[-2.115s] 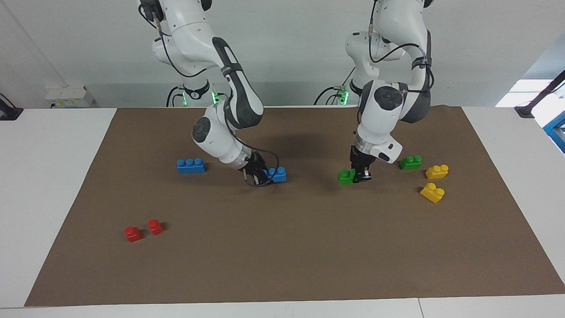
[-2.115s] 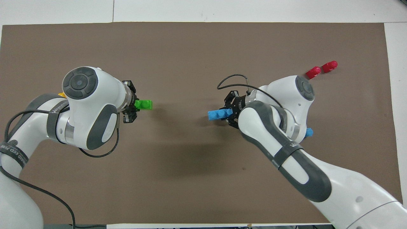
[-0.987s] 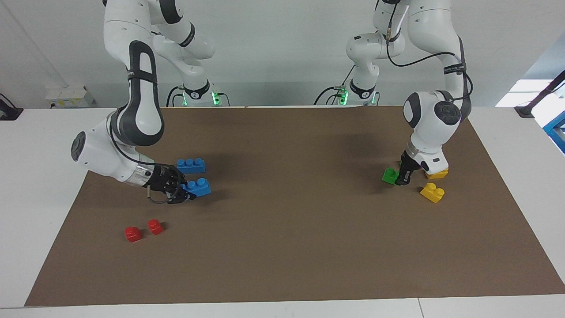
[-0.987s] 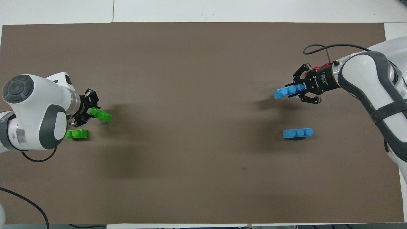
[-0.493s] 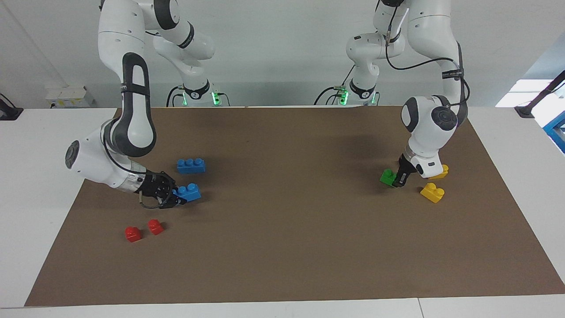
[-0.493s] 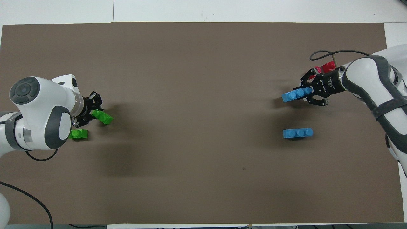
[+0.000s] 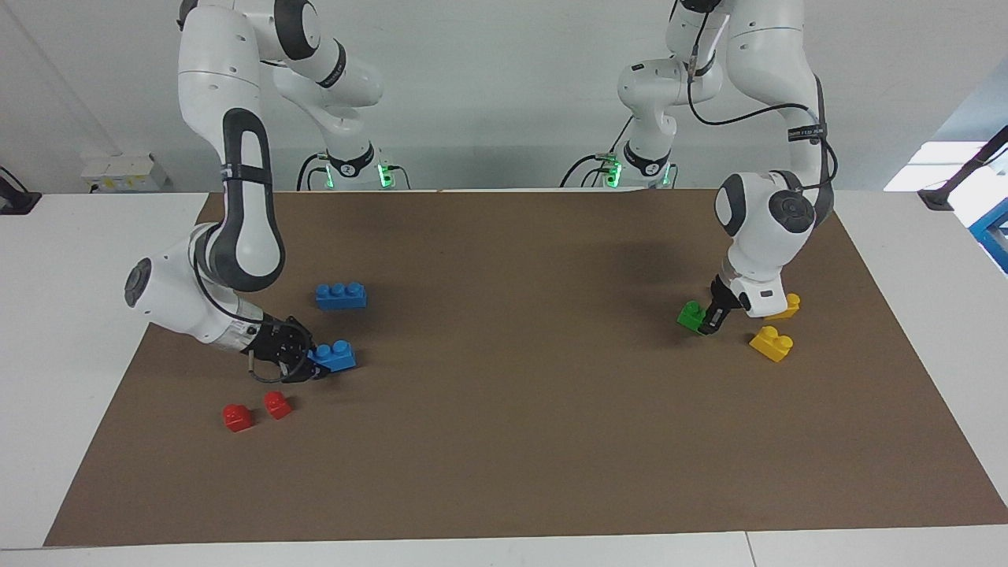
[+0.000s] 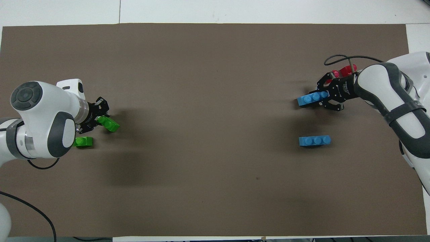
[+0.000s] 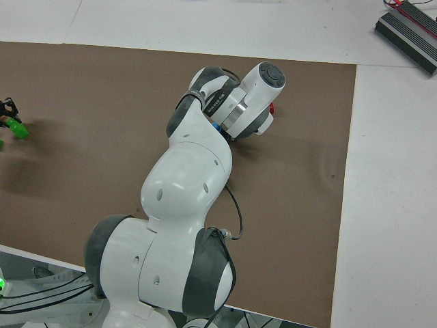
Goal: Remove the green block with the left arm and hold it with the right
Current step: 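Set the green brick down with the left gripper while the right lowers blue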
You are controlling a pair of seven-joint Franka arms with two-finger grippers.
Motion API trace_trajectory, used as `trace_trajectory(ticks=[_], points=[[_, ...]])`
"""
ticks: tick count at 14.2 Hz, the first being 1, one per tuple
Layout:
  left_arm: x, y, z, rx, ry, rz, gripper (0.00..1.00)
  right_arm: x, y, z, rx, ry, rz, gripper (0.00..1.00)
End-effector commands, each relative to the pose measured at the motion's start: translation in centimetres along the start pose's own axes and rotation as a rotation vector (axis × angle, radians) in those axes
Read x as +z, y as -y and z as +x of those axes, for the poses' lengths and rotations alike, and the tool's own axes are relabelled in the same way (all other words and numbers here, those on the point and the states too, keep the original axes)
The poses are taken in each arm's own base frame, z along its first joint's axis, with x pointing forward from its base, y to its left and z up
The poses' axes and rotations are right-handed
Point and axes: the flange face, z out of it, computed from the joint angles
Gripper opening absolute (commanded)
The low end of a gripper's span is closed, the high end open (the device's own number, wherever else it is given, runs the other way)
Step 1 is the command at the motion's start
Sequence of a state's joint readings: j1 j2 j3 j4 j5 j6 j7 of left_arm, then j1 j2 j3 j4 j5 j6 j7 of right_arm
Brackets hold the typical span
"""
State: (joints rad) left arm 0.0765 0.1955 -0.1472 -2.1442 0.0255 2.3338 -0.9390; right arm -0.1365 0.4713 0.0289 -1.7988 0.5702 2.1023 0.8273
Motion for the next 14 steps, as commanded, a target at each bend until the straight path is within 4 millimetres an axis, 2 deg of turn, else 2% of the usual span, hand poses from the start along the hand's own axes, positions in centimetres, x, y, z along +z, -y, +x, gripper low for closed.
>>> trace_trajectory(ticks=[1, 3, 4, 5, 6, 7, 8, 14], points=[[0.4, 0.9, 1.0, 0.023, 0.003, 0.002, 1.00, 0.6, -0.3, -0.6, -0.017, -0.013, -0.009, 0.11], [-0.4, 0.9, 1.3, 0.057, 0.010, 0.012, 1.00, 0.7, -0.3, -0.7, -0.016, -0.013, -0.010, 0.12], [-0.9, 0.9, 1.6, 0.054, 0.011, 0.015, 1.00, 0.7, -0.3, -0.6, -0.013, -0.014, -0.011, 0.19], [-1.4, 1.1, 2.2, 0.044, 0.014, 0.018, 1.00, 0.8, -0.4, -0.7, -0.014, -0.013, -0.014, 0.37], [-2.2, 0.9, 2.3, 0.045, 0.015, 0.021, 1.00, 0.7, -0.3, -0.8, -0.013, -0.010, -0.016, 0.73], [-2.9, 0.7, 2.4, 0.047, 0.018, 0.025, 1.00, 0.8, -0.3, -1.2, -0.017, -0.002, -0.024, 0.90], [-3.8, 0.5, 2.6, 0.046, 0.024, 0.034, 1.00, 1.0, -0.1, -1.8, -0.028, 0.001, -0.029, 0.97], [-11.5, -0.5, 2.9, 0.050, -0.008, 0.016, 1.00, -0.6, 0.8, -5.9, -0.097, -0.006, -0.063, 1.00]])
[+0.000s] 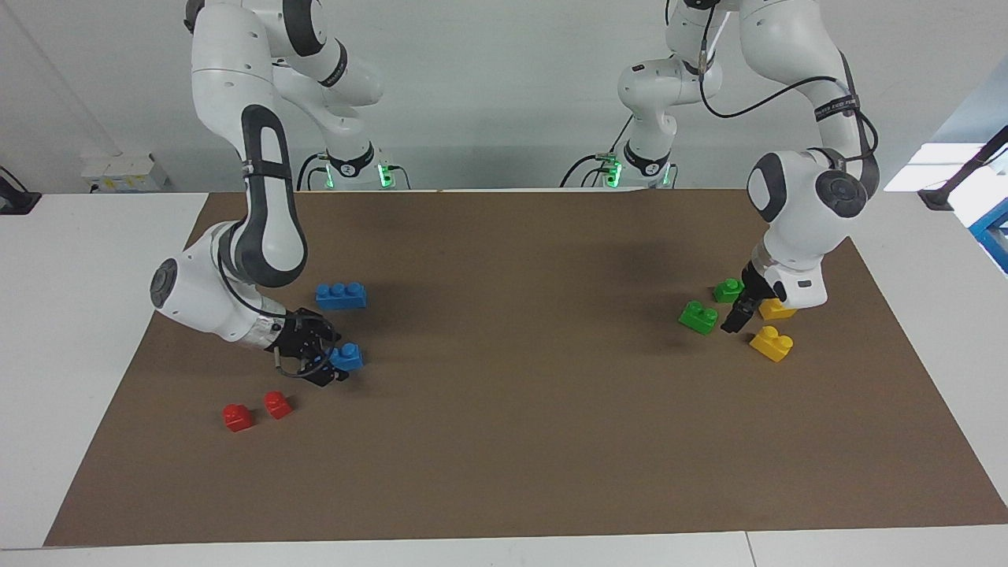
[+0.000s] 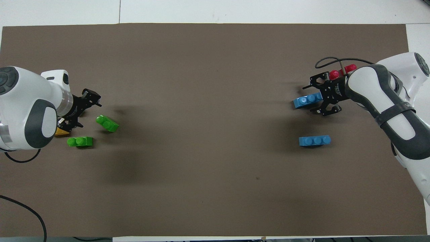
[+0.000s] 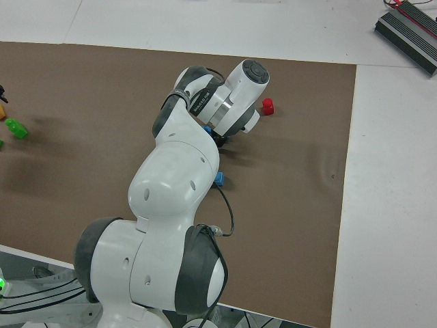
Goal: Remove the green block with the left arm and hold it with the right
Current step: 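Open the right gripper releasing the blue brick while the left gripper withdraws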
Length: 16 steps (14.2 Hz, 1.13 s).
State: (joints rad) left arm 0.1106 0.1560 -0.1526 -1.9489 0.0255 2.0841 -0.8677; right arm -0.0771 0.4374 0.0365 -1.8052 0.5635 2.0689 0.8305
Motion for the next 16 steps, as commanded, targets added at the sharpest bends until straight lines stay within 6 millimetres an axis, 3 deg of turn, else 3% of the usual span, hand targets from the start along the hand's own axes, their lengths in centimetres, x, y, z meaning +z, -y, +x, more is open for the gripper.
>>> trace_trajectory(ticks=[1, 3, 6, 9, 12, 15, 16], points=[[-4.0, 0.3, 0.0, 0.011, -0.012, -0.001, 1.00, -1.4, -0.3, -1.7, -0.029, -0.018, -0.037, 1.00], [-6.7, -0.4, 0.1, 0.029, -0.010, 0.004, 1.00, -1.8, 0.2, -3.7, -0.052, -0.015, -0.042, 1.00], [-10.6, -0.5, 0.1, 0.153, -0.008, 0.009, 1.00, -3.4, 0.4, -5.3, -0.027, -0.015, -0.042, 1.00], [-14.9, 1.3, -0.9, 0.369, -0.027, 0.007, 1.00, -2.9, 0.9, -7.2, -0.010, -0.028, -0.059, 1.00], [-17.8, 2.9, -2.3, 0.523, -0.028, 0.020, 1.00, -3.6, 0.7, -8.1, -0.014, -0.026, -0.074, 1.00], [-19.9, 3.6, -4.2, 0.566, -0.036, 0.025, 1.00, -6.3, 2.0, -12.7, -0.219, -0.143, -0.092, 1.00], [-20.4, 3.8, -4.6, 0.571, -0.035, 0.028, 1.00, -7.1, 2.9, -15.8, -0.366, -0.179, -0.097, 1.00]])
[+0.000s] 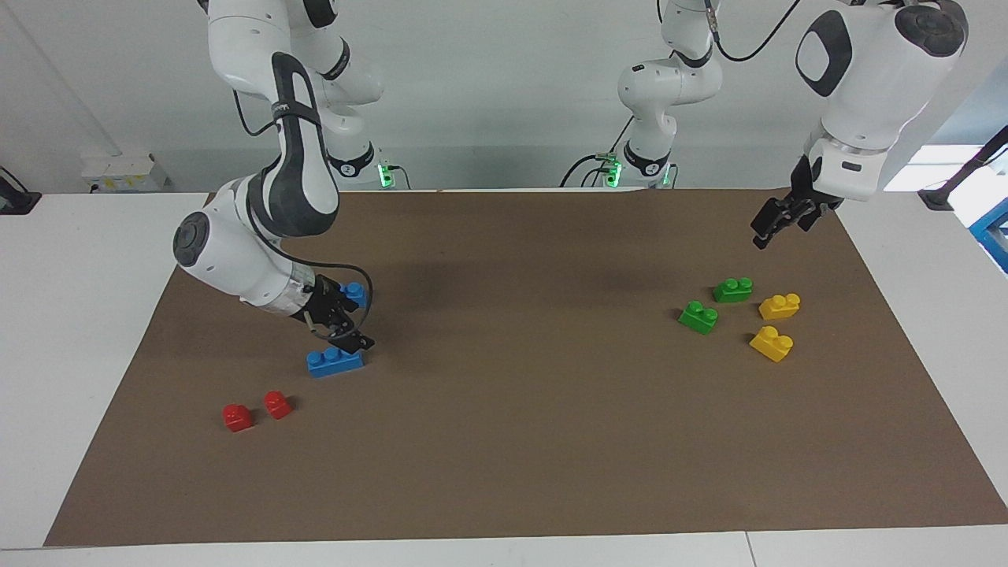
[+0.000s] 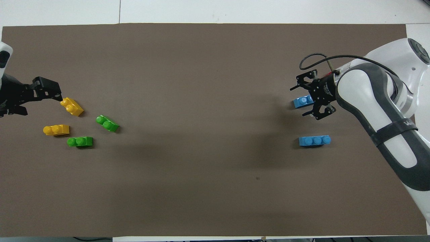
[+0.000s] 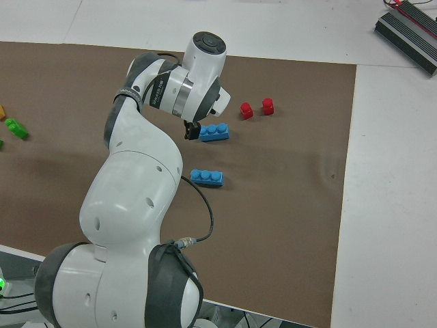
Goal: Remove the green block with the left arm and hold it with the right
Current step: 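Open the right gripper releasing the blue brick while the left gripper withdraws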
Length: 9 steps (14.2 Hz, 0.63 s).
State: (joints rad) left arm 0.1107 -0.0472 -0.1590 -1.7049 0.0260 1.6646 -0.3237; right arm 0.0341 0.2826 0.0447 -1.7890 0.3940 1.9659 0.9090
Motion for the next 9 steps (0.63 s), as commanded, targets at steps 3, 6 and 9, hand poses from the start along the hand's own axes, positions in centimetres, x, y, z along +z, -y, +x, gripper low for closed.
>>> trace_trajectory(ticks=[3, 6, 9], points=[[-2.6, 0.5, -2.6, 0.113, 0.007, 0.015, 1.00, -8.8, 2.7, -7.0, -0.603, -0.217, -0.010, 1.00], [-3.3, 0.7, -3.0, 0.137, 0.005, 0.015, 1.00, -13.1, 1.6, -8.7, -0.900, -0.318, -0.083, 1.00], [-4.6, 1.5, -2.4, 0.111, -0.003, -0.028, 1.00, -16.1, -0.4, -9.9, -0.988, -0.335, -0.140, 1.00]])
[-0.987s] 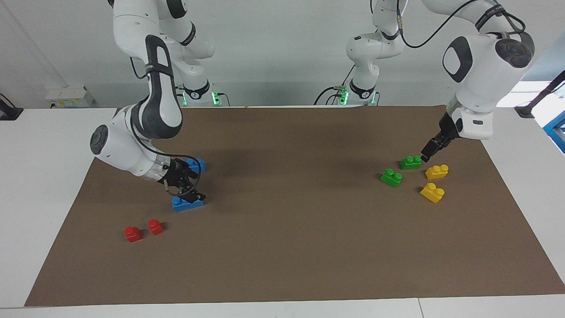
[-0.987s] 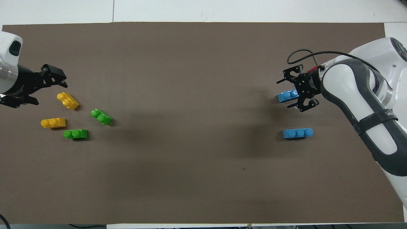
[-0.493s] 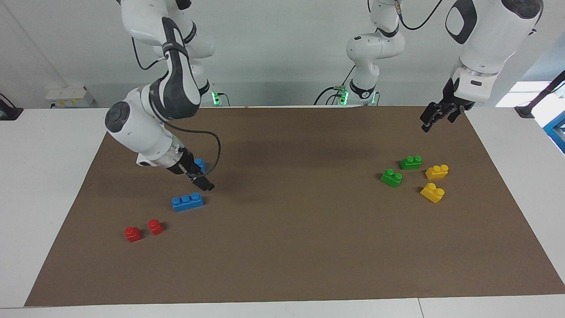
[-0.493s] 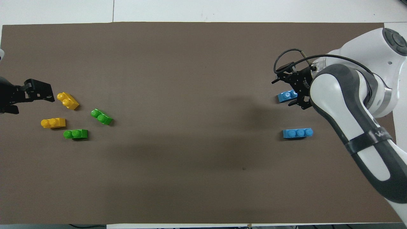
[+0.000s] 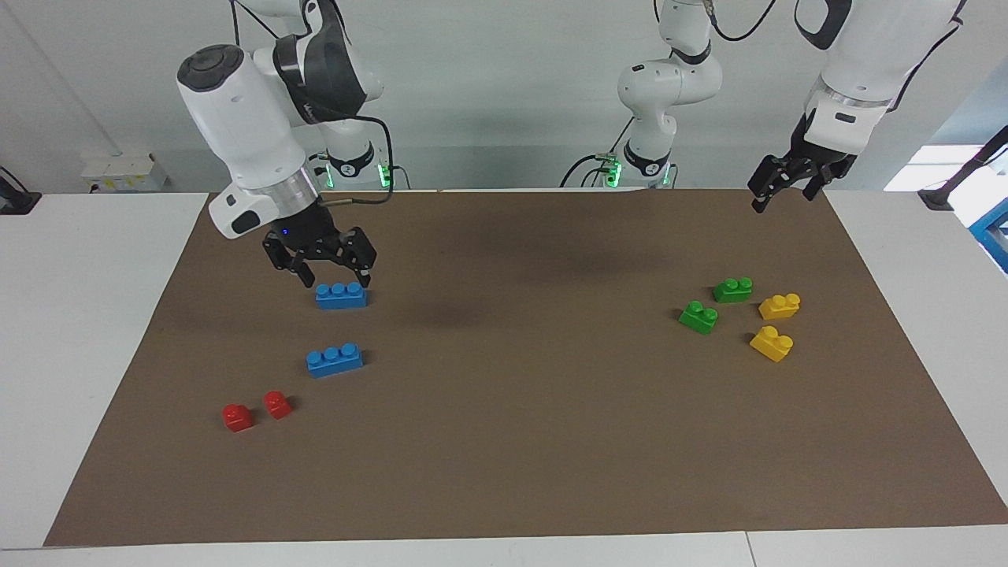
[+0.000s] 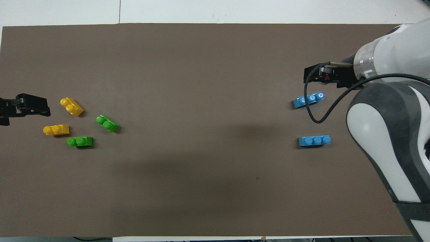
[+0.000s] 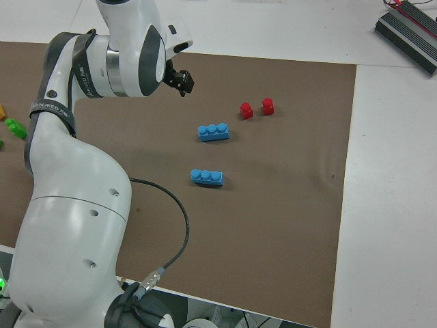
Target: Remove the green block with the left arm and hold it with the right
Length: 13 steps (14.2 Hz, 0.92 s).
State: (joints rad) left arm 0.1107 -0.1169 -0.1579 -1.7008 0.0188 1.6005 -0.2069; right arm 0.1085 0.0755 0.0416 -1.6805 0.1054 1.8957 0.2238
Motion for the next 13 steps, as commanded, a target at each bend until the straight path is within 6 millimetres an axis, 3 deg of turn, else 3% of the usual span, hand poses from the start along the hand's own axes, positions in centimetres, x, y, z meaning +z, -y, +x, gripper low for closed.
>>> trace_trajectory(ticks=[1, 5, 8, 9, 13], points=[[-1.8, 1.0, 0.1, -0.006, 0.002, -0.041, 1.00, -3.2, -1.0, -1.8, -0.093, 0.017, -0.038, 1.00], [-2.1, 0.8, 0.5, 0.001, 0.013, -0.037, 1.00, -9.1, -3.6, -5.3, -0.152, 0.034, -0.092, 1.00], [-1.4, -0.2, 0.8, 0.021, 0.033, -0.038, 1.00, -11.7, -5.2, -7.2, -0.147, 0.046, -0.098, 1.00], [-1.4, 0.7, 1.0, 0.006, 0.038, -0.040, 1.00, -11.8, -5.7, -7.1, -0.133, 0.045, -0.099, 1.00], [-0.2, 0.0, 1.6, 0.070, 0.054, -0.036, 1.00, -11.1, -7.7, -5.2, -0.089, 0.057, -0.104, 0.99]])
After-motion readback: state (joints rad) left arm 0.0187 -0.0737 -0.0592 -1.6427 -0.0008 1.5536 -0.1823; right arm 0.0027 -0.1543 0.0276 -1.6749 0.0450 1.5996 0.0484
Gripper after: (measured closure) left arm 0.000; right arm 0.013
